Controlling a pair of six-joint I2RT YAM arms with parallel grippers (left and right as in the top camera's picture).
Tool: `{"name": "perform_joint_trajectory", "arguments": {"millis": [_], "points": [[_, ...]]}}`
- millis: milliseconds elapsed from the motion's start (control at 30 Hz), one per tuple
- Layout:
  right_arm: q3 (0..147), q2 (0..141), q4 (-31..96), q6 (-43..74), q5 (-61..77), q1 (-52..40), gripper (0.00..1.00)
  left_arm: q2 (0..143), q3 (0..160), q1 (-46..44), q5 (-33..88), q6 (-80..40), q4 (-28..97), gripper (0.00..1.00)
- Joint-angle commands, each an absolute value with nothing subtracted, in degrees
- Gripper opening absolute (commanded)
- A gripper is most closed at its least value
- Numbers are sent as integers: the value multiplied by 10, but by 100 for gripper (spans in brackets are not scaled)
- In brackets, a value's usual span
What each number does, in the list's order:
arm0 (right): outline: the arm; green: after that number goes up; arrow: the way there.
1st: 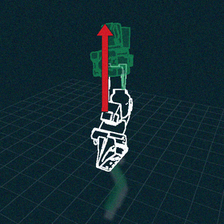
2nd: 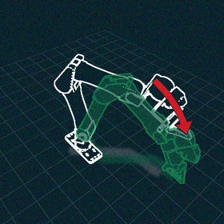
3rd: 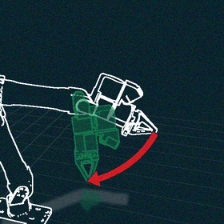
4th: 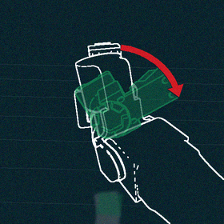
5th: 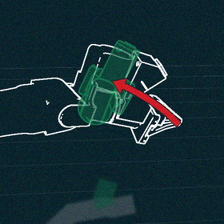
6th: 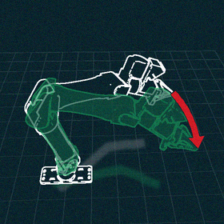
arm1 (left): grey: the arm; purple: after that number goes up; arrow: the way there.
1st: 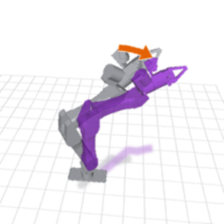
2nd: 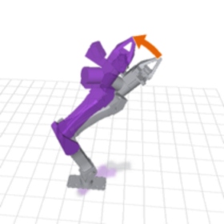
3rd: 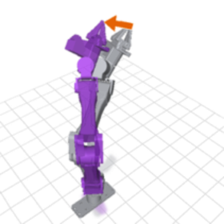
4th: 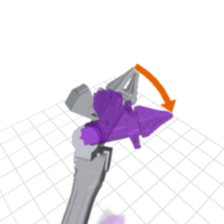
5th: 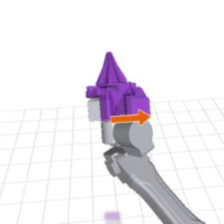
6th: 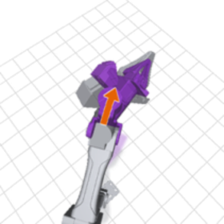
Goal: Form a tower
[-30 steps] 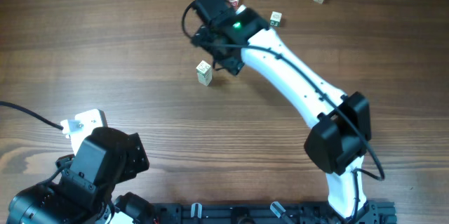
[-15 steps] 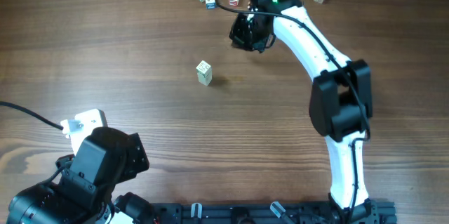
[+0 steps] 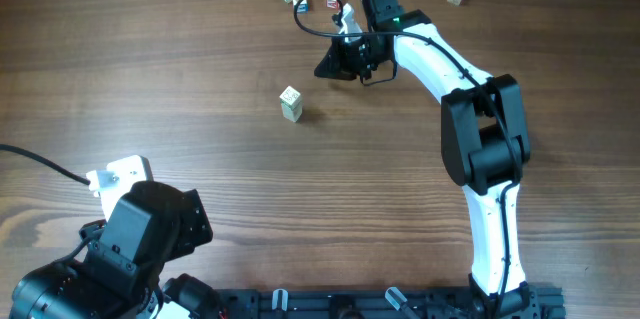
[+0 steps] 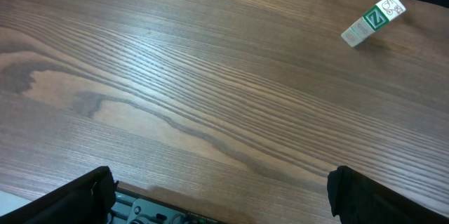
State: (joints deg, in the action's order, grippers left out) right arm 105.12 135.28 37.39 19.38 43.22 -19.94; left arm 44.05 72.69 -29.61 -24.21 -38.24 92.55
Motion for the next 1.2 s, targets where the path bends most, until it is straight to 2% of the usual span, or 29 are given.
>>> {"name": "perform_joint_trajectory", "arguments": {"millis": [0,433,1167], "points": [[1036,1362,368,151,385,-213,4,440,726,-293,-254,-376,924,100],[905,1362,196,227,470,-221,4,440,726,-293,-254,-376,924,100],[895,1363,172,225,526,-241,4,440,726,-293,-254,-376,924,100]]}}
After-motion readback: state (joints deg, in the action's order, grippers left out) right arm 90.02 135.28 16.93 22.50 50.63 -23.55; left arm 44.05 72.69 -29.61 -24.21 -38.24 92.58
